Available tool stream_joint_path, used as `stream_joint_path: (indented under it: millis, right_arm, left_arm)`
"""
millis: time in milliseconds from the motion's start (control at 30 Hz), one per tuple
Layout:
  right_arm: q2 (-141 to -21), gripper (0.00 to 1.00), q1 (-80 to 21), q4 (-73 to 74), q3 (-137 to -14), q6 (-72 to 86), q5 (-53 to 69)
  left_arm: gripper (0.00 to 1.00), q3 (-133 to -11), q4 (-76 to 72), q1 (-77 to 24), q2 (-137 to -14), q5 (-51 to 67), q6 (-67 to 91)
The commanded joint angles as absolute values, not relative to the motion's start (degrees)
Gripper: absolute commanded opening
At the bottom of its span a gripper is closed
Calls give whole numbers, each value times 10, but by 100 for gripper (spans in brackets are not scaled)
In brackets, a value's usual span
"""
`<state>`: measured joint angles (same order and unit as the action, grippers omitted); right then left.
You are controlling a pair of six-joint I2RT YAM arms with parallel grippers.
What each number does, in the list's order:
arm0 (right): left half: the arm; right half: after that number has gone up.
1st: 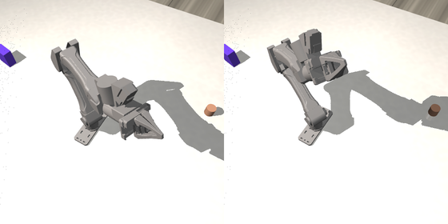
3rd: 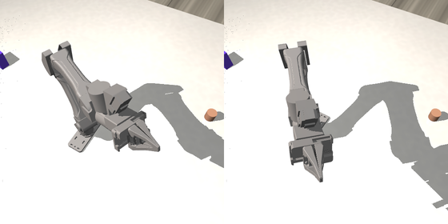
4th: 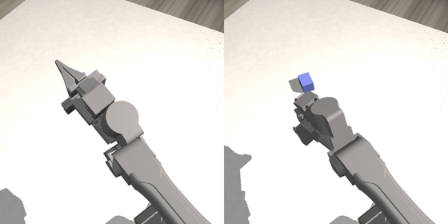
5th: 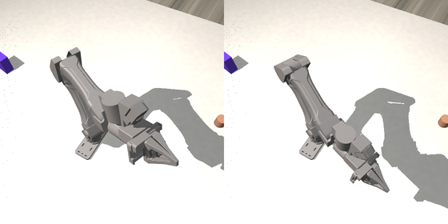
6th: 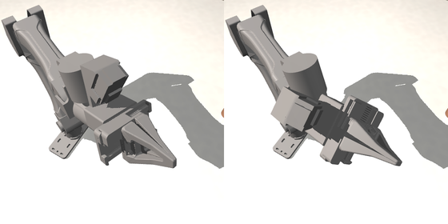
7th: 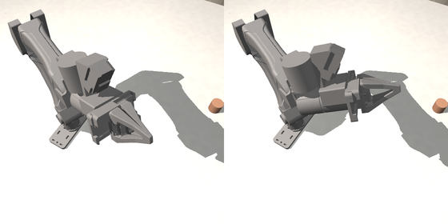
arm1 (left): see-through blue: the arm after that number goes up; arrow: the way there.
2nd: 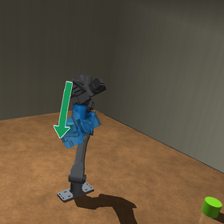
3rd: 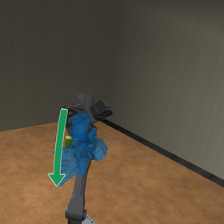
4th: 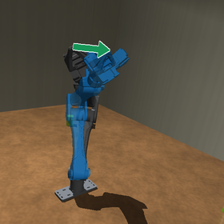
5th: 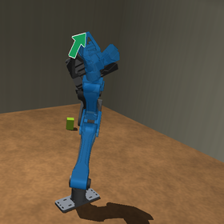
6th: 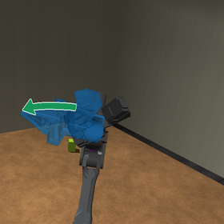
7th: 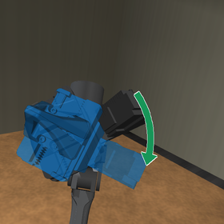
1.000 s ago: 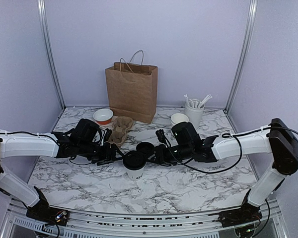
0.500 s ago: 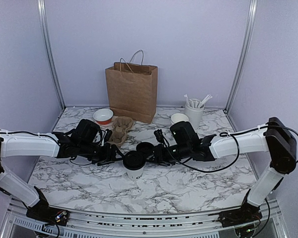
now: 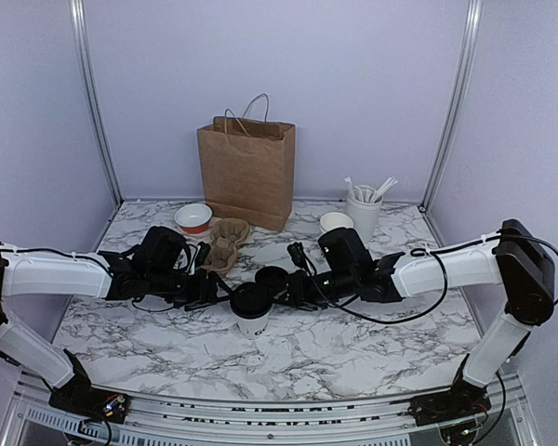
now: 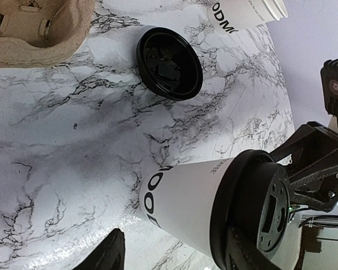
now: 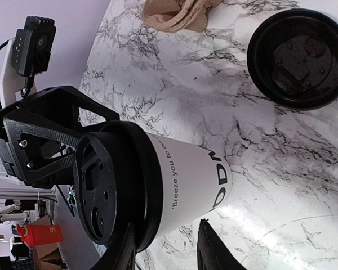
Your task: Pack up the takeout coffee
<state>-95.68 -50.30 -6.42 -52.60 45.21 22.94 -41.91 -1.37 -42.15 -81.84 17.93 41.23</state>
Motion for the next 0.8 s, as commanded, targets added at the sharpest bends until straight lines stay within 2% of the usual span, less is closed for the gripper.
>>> stream_joint_path:
  millis: [0,767]
  right_arm:
    - [-986,36,-514,2,-508,439,204]
    - [-930,36,-531,31,-555,442,174]
  left_arm:
    - [60,-396,72,-432,-855,140,404]
    - [61,-516,97,-434,-862,134,371]
